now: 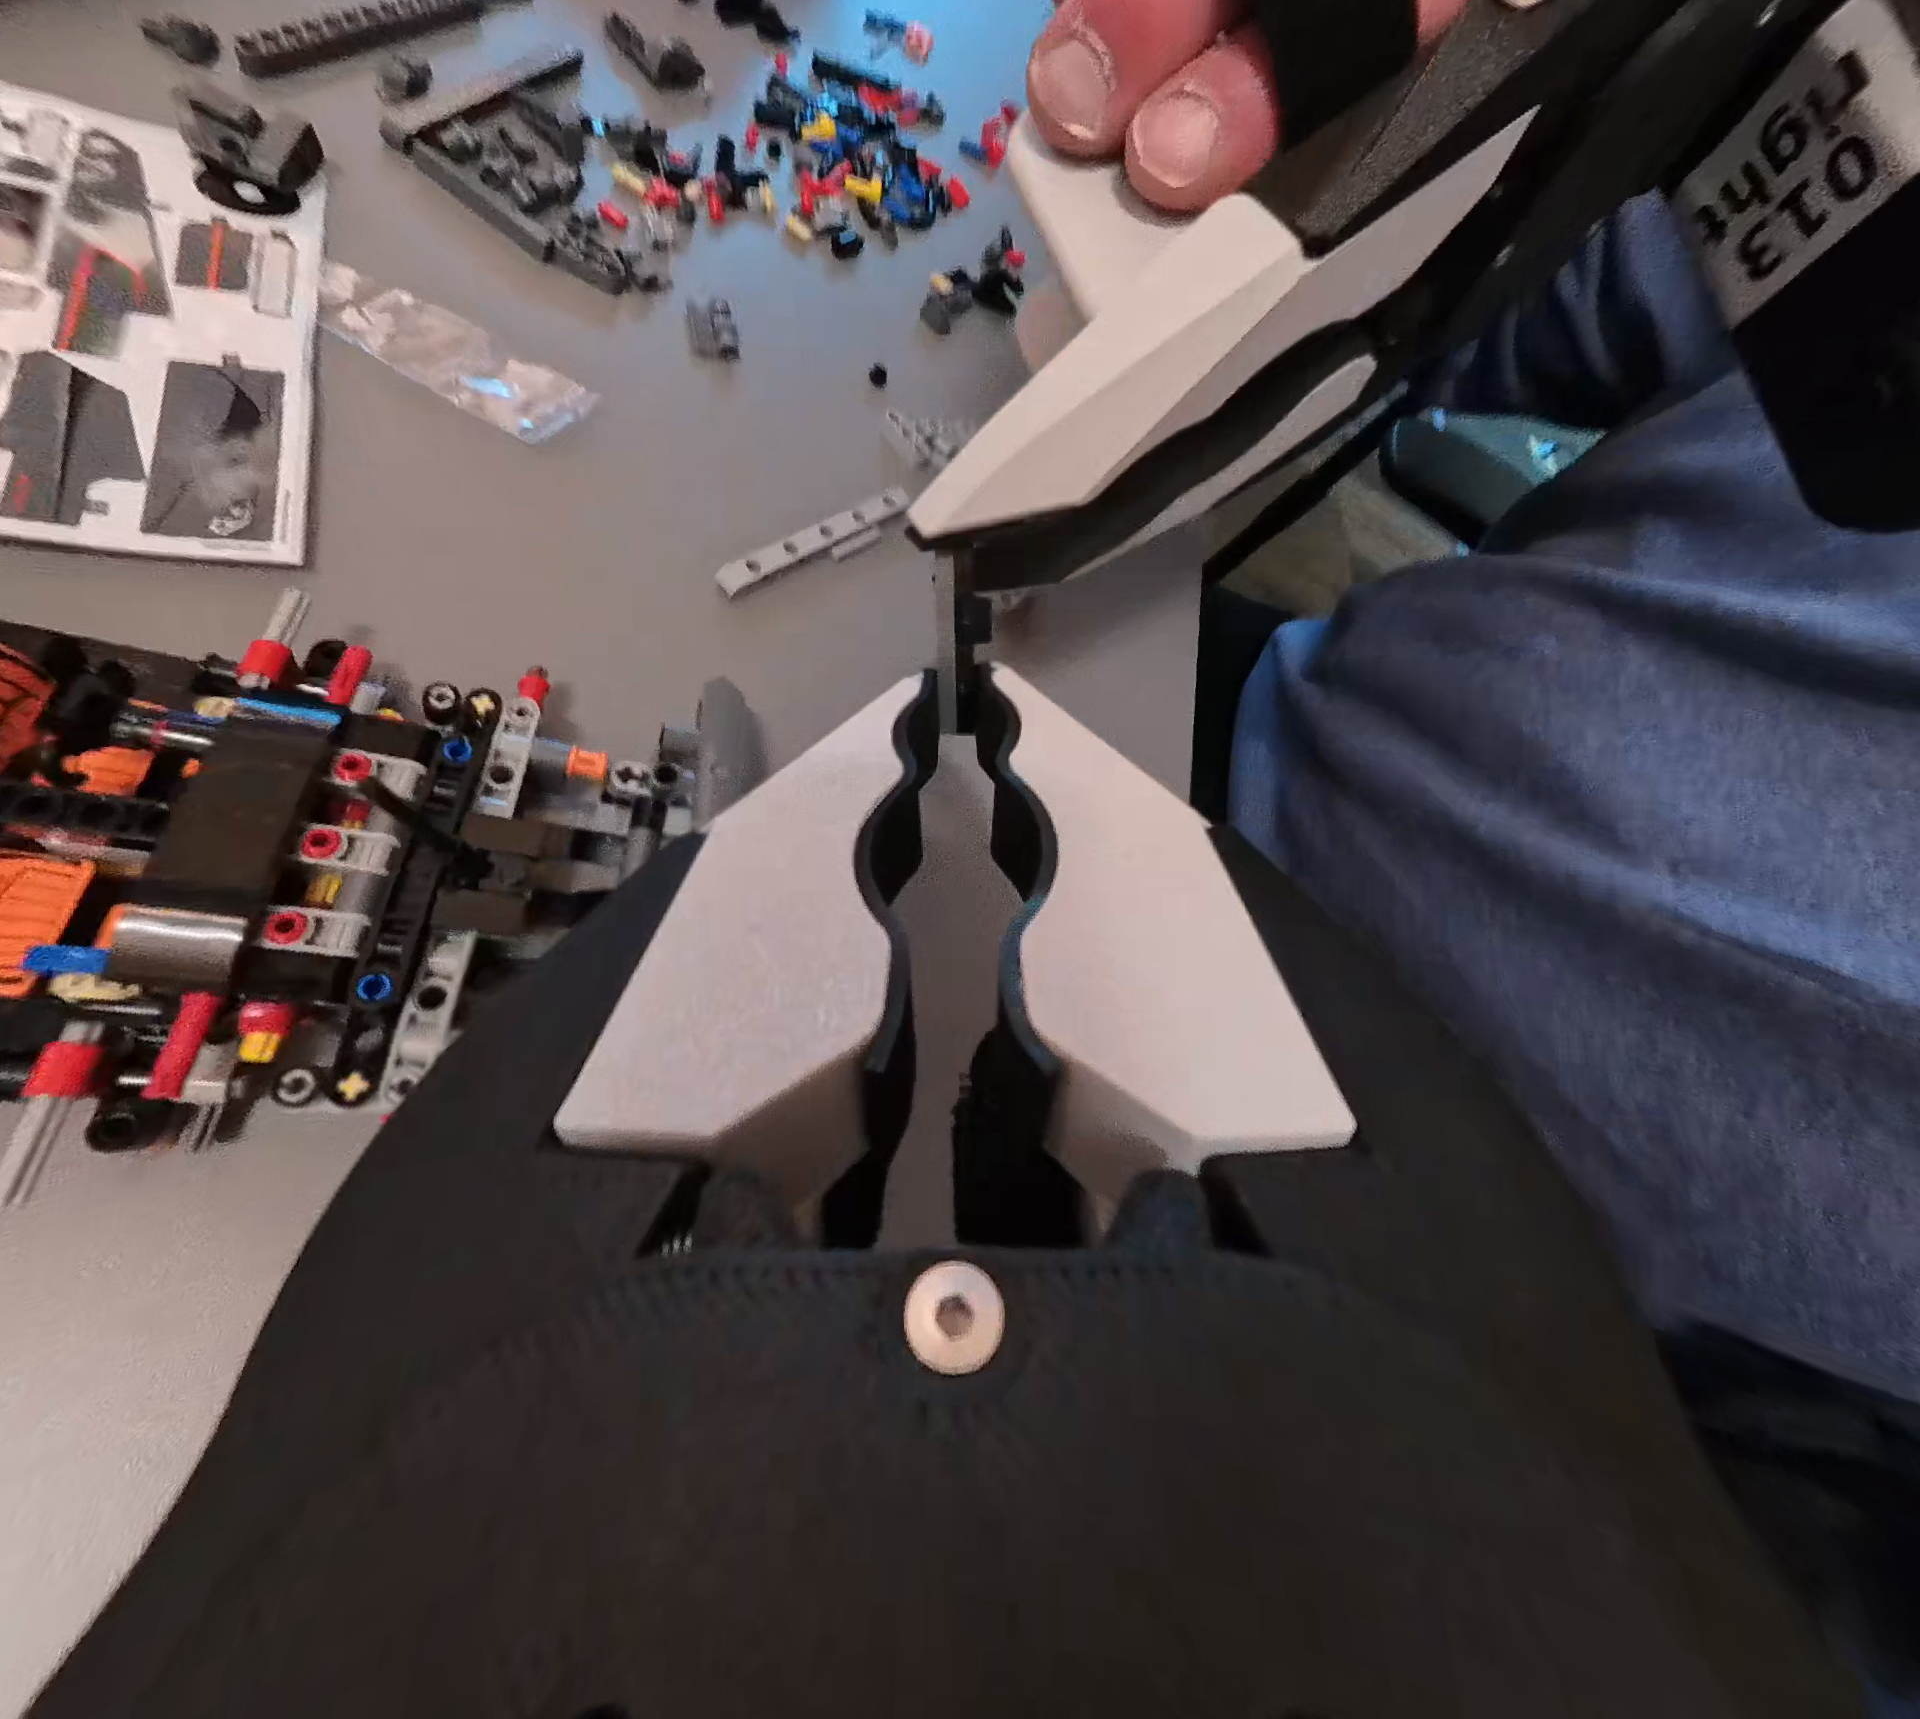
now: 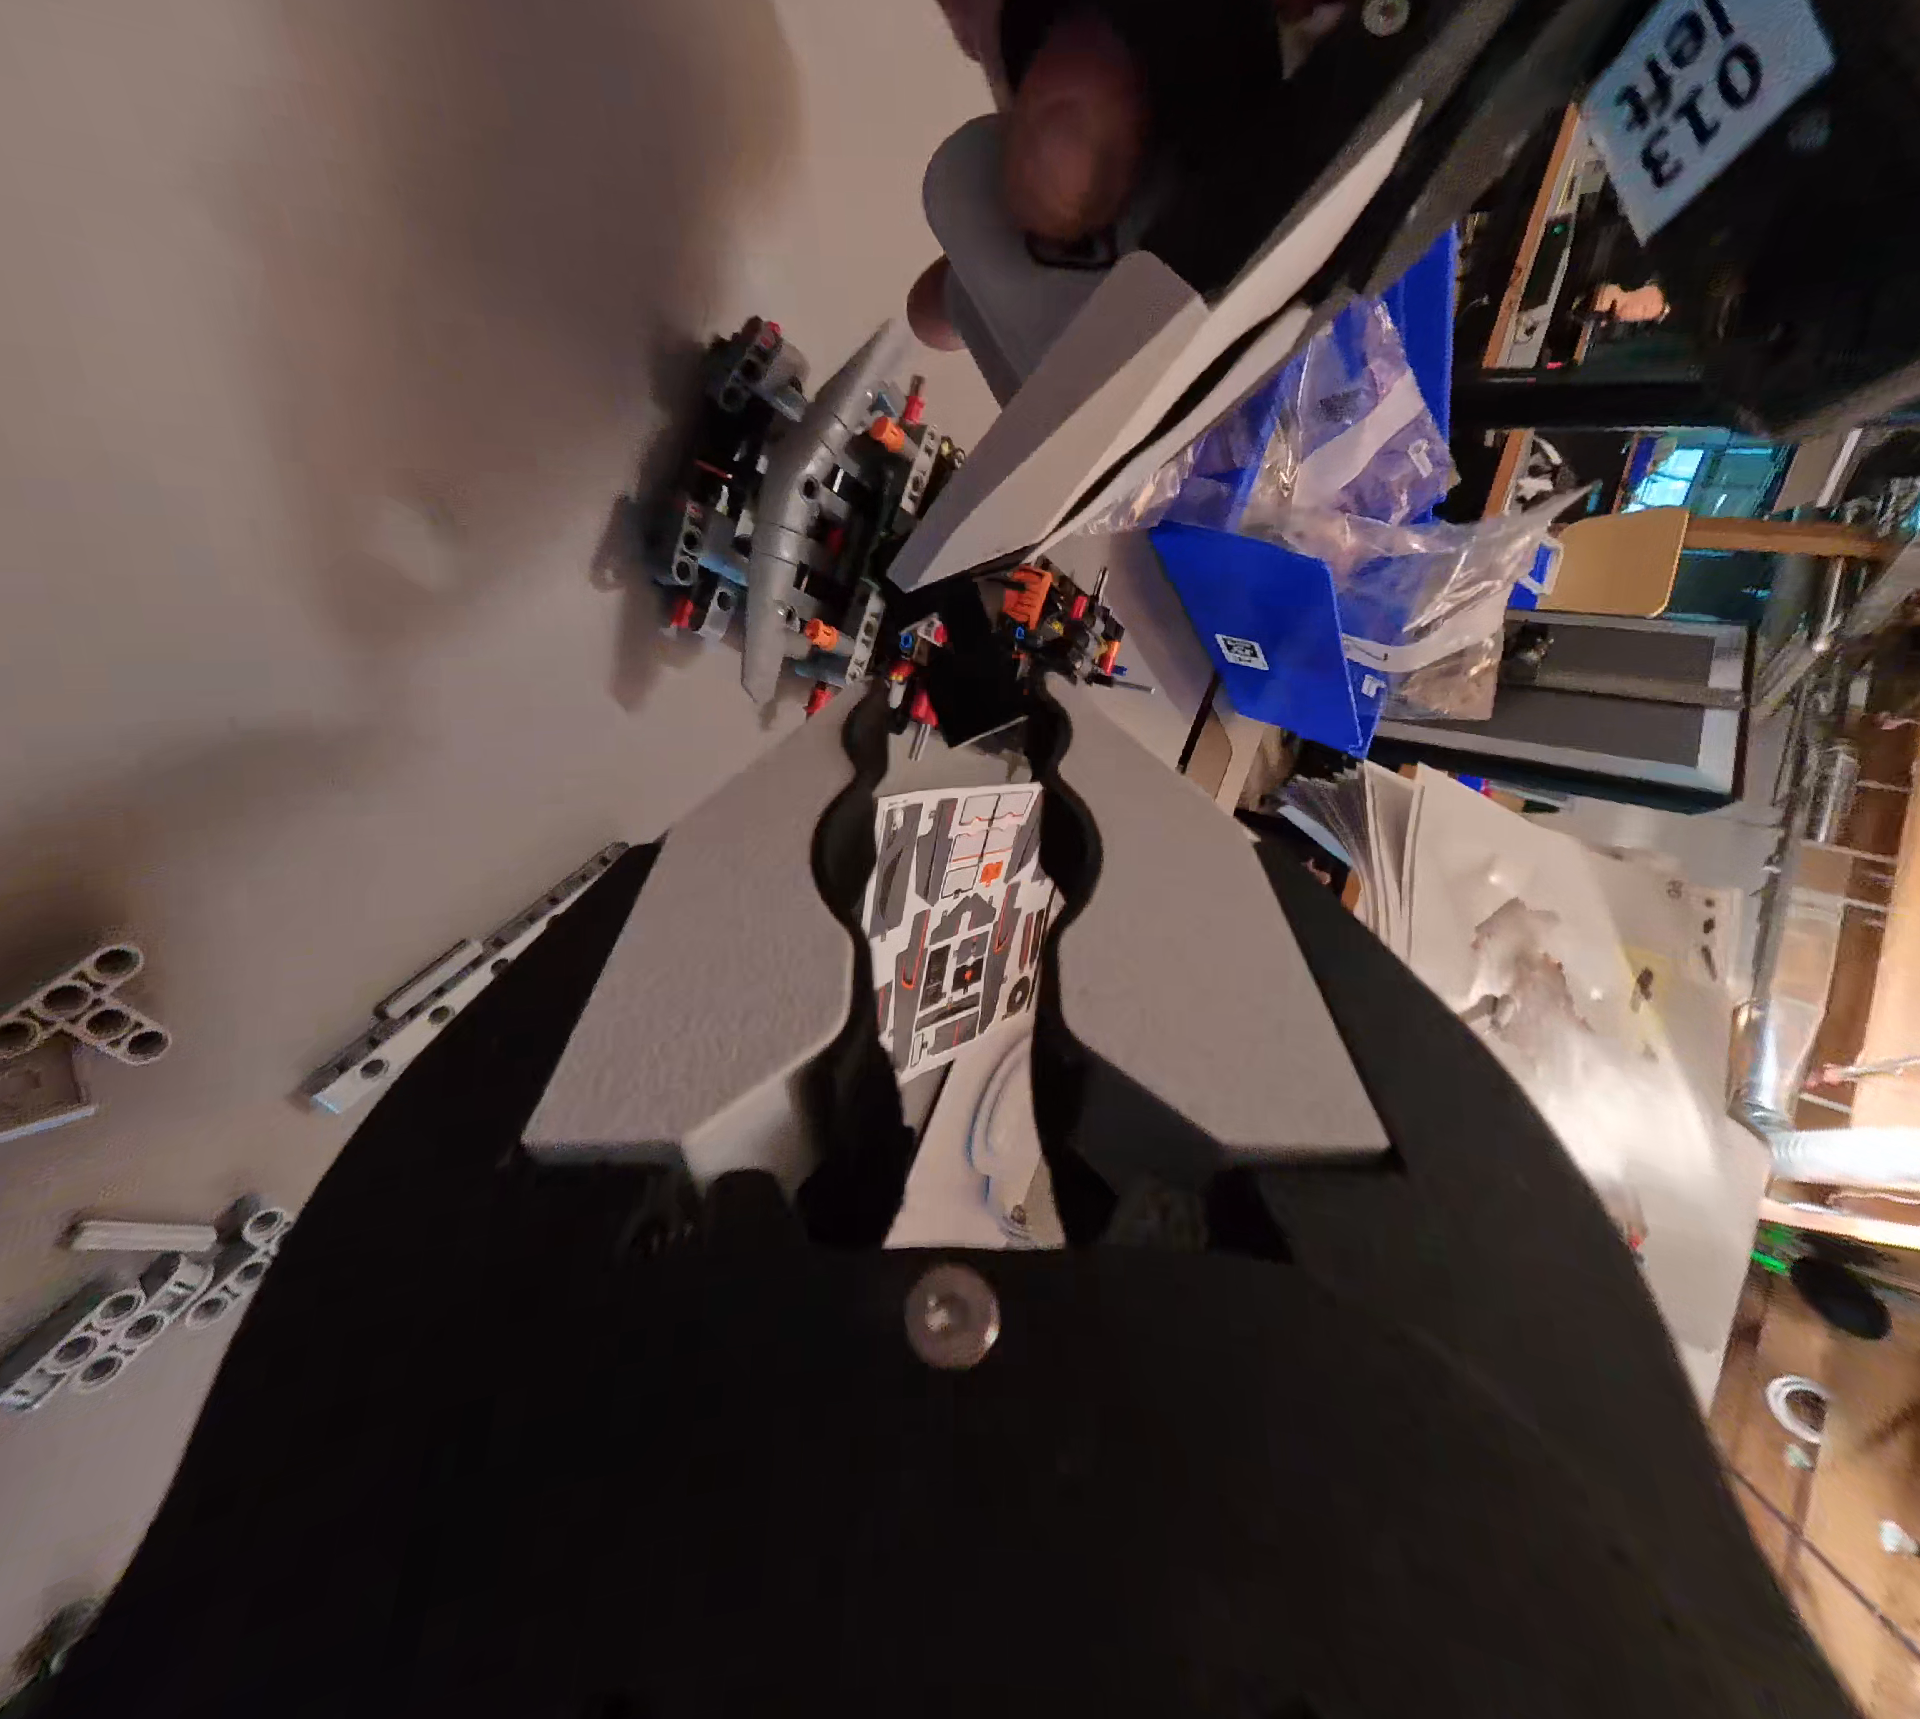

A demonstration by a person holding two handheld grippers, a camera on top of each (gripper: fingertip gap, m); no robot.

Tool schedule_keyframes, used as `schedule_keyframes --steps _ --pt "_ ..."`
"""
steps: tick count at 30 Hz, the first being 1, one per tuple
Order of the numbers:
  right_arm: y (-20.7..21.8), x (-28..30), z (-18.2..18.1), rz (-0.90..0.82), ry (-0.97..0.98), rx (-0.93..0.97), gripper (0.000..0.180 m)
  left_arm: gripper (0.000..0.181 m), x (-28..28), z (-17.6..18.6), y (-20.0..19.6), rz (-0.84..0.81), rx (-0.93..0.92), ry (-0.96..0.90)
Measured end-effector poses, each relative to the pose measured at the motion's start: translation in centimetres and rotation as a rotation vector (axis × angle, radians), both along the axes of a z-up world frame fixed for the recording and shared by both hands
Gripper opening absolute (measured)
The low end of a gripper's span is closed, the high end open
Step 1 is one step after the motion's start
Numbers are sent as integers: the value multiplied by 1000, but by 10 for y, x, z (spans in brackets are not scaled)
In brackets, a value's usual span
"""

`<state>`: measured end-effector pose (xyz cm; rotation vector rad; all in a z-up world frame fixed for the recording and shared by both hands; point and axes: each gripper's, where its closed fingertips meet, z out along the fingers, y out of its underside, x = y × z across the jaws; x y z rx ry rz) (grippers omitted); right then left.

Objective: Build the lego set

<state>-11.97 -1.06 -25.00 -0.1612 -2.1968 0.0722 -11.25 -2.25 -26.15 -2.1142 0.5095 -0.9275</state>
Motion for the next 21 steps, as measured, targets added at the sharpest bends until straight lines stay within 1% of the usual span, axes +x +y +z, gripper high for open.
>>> schedule_keyframes --steps 4,8,11,14,21 --pt "-11 6 -15 15 -6 3 18 4 6 -12 -12 -44 -51 46" --pt "-19 9 -27 10 -3 -13 14 4 9 -22 -19 -73 -94 46" --pt "-23 11 -28 20 6 -14 17 4 10 -23 -19 -82 -98 41" --pt "-23 12 -31 25 -9 -5 13 4 11 -25 -19 -88 -107 55" --pt "-22 11 -30 9 -22 -45 13 4 10 -23 -17 -76 -93 47"
